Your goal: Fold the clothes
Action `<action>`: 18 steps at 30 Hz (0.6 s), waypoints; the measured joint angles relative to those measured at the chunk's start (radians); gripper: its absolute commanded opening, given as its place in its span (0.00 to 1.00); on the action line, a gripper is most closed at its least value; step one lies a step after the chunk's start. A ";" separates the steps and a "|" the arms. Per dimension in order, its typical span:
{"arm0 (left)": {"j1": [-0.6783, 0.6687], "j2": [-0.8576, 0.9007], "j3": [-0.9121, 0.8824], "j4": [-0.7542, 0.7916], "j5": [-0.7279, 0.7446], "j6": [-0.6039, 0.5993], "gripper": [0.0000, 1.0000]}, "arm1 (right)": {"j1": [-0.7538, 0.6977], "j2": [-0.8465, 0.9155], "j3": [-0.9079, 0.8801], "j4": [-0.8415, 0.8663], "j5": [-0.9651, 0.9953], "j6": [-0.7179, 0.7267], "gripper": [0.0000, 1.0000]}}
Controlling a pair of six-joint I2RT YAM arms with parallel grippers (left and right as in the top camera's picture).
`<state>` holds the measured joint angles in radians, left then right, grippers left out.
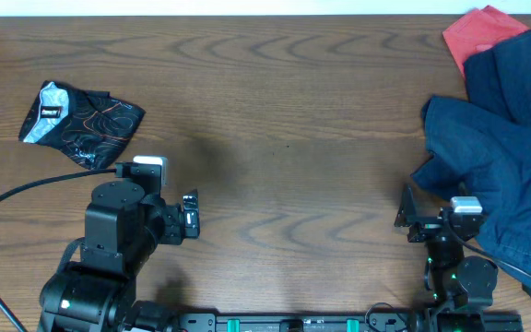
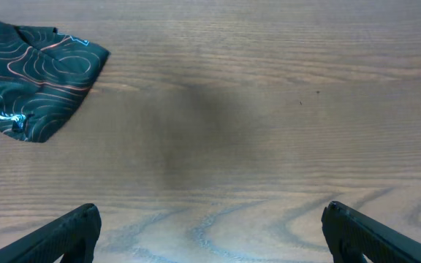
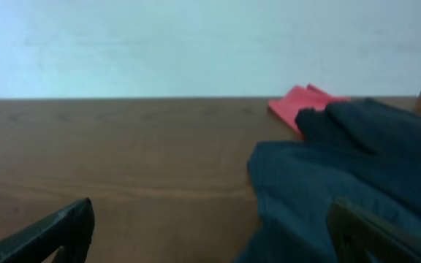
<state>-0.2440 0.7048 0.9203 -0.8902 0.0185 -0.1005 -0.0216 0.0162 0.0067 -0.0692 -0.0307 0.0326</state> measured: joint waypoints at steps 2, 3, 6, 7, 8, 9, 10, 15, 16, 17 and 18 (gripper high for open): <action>0.000 0.000 0.000 0.000 0.000 0.000 0.98 | 0.011 -0.002 0.000 0.001 0.000 0.000 0.99; 0.000 0.000 0.000 0.000 0.000 0.000 0.98 | 0.019 -0.002 0.000 0.001 0.000 0.000 0.99; 0.000 0.000 0.000 0.000 0.000 0.000 0.98 | 0.048 -0.002 0.000 0.001 0.000 0.000 0.99; 0.000 0.000 0.000 0.000 0.000 0.000 0.98 | 0.054 -0.002 0.000 0.001 0.000 0.000 0.99; 0.000 0.000 0.000 0.000 0.000 0.000 0.98 | 0.059 -0.002 0.000 0.001 0.000 0.000 0.99; 0.000 0.000 0.000 0.000 0.000 0.000 0.98 | 0.061 -0.002 0.000 0.001 -0.001 0.000 0.99; 0.000 0.000 0.000 0.000 0.000 0.000 0.98 | 0.061 -0.002 0.000 0.001 0.000 0.000 0.99; 0.000 0.000 0.000 0.000 0.000 0.000 0.98 | 0.061 -0.002 0.000 0.001 0.000 0.000 0.99; 0.000 0.000 0.000 0.000 0.000 0.000 0.98 | 0.061 -0.002 0.000 0.001 0.000 0.000 0.99; 0.000 0.000 0.000 0.000 0.000 0.000 0.98 | 0.061 -0.002 0.000 0.001 0.000 0.000 0.99; 0.000 0.000 0.000 0.000 0.000 0.000 0.98 | 0.061 -0.002 0.000 0.001 0.000 0.000 0.99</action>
<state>-0.2440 0.7048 0.9203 -0.8902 0.0185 -0.1005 0.0399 0.0147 0.0067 -0.0685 -0.0307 0.0330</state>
